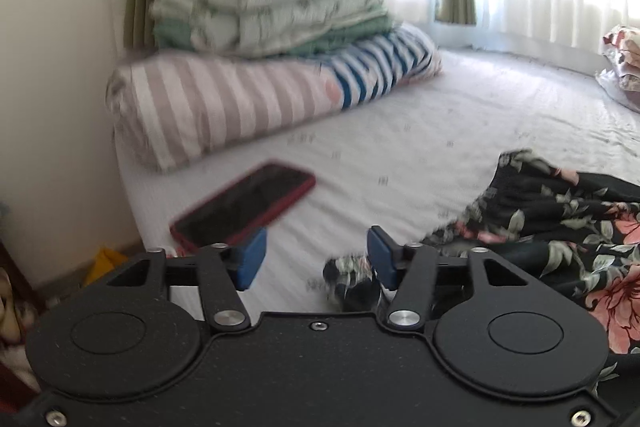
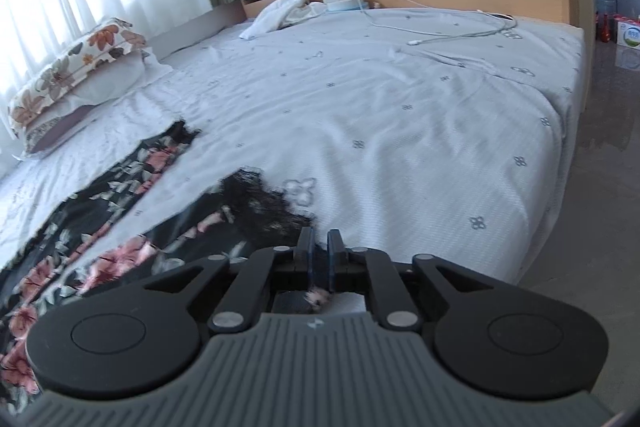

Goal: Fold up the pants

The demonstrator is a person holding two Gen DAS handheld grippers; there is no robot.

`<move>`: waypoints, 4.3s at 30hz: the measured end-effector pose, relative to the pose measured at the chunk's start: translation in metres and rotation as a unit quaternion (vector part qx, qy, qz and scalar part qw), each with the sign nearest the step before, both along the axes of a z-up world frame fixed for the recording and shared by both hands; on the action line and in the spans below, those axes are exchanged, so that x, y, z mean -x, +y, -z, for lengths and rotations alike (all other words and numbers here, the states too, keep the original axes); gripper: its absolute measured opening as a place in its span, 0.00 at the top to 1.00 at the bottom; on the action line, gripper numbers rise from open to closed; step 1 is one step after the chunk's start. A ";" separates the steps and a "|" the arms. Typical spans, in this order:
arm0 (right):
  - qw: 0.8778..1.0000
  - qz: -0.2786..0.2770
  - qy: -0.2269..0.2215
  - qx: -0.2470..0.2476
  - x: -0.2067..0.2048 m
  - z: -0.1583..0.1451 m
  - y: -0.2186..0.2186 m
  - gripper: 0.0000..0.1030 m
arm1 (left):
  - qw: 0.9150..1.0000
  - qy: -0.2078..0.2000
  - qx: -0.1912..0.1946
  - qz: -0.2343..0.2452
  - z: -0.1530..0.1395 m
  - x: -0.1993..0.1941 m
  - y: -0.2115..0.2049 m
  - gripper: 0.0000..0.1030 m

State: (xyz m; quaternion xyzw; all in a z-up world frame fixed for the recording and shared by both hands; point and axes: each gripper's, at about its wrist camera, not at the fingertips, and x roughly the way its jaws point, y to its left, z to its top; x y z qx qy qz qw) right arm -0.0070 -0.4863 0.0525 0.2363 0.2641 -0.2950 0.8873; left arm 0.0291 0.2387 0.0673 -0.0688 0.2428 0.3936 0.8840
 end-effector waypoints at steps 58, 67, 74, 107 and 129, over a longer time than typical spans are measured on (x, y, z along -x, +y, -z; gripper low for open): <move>0.990 -0.067 0.081 -0.099 -0.449 0.025 0.008 0.48 | 0.980 0.081 0.143 0.109 0.050 -0.343 0.008 0.85; 0.989 -0.063 0.104 -0.083 -0.499 0.045 0.005 0.32 | 0.981 0.059 0.147 0.111 0.040 -0.331 0.015 0.90; 0.981 -0.099 0.163 0.035 -0.520 0.060 0.031 0.45 | 0.983 0.062 0.138 0.109 0.044 -0.332 0.010 0.90; 0.991 -0.090 0.017 -0.095 -0.219 -0.080 -0.037 0.91 | 0.980 0.005 0.157 0.125 -0.063 -0.156 0.016 0.91; 0.957 -0.122 0.006 -0.262 -0.300 0.069 -0.014 0.44 | 0.979 0.033 0.162 0.120 -0.036 -0.180 0.025 0.91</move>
